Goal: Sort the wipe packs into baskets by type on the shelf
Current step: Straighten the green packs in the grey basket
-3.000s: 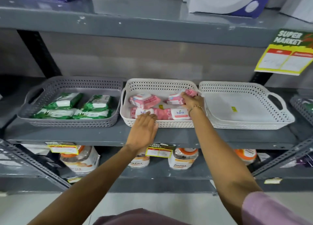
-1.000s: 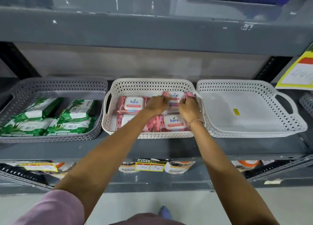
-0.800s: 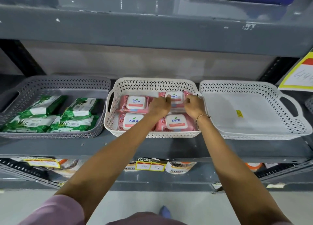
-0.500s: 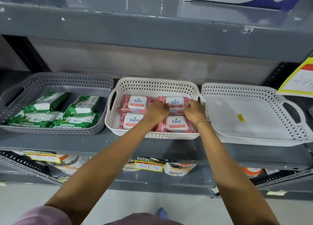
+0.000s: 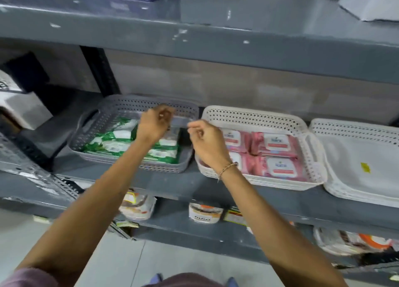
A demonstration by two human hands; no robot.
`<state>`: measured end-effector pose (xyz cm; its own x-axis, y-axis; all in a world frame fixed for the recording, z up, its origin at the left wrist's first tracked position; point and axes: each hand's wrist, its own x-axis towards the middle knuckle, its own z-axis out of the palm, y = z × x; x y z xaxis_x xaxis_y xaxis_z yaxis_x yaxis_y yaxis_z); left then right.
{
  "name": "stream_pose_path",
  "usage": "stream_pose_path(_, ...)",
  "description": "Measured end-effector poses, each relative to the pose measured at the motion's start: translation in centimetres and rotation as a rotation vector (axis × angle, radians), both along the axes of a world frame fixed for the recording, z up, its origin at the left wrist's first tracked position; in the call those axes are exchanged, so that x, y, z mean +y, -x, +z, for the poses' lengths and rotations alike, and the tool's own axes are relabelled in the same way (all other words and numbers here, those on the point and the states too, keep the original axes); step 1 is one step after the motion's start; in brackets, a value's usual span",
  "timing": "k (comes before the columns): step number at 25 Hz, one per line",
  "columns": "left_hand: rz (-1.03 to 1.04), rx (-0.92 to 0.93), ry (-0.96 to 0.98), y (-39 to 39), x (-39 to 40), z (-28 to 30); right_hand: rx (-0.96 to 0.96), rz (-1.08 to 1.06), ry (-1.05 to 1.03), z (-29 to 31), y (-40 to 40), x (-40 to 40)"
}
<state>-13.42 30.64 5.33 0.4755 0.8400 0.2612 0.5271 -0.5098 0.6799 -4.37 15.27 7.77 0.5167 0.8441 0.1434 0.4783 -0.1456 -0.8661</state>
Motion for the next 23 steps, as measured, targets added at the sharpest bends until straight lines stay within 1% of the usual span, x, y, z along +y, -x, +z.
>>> stream_pose_path(2, 0.014, 0.165, -0.020, 3.1, 5.3, 0.4, 0.308, 0.074, 0.085, -0.2, 4.7, 3.5)
stream_pose_path(4, -0.064, 0.327, 0.004, 5.5, 9.1, 0.5, 0.642, 0.085, 0.193, -0.7, 9.1, 6.9)
stream_pose_path(5, -0.130, 0.428, 0.011, 6.4, 10.1, 0.3, 0.724, 0.075, 0.225, -1.2, 11.0, 8.4)
stream_pose_path(7, -0.242, 0.613, 0.071, 8.0, 11.2, -0.3, 0.626, 0.068, 0.239, -1.9, 13.9, 10.9)
stream_pose_path(9, -0.296, 0.686, 0.165, 8.6, 11.8, -1.0, 0.526, 0.033, 0.258, -2.3, 15.3, 12.8)
stream_pose_path(10, -0.309, 0.680, 0.192, 8.9, 12.3, -1.2, 0.495, 0.019, 0.291, -2.1, 15.9, 13.4)
stream_pose_path(14, -0.304, 0.542, 0.235, 9.8, 14.8, -1.6, 0.462, -0.013, 0.309, -1.9, 16.7, 14.9)
stream_pose_path(17, -0.200, 0.492, 0.234, 10.2, 15.0, -1.7, 0.412, -0.054, 0.348, -1.9, 15.7, 16.6)
stream_pose_path(19, -0.088, 0.483, 0.200, 10.5, 15.0, -1.9, 0.343, -0.086, 0.412, -1.8, 14.5, 18.1)
stream_pose_path(21, 0.019, 0.460, 0.226, 11.1, 14.5, -2.0, 0.267, -0.087, 0.454, -1.7, 13.4, 19.0)
stream_pose_path(23, 0.068, 0.442, 0.258, 11.9, 14.4, -2.3, 0.262, -0.079, 0.476, -1.8, 13.1, 19.4)
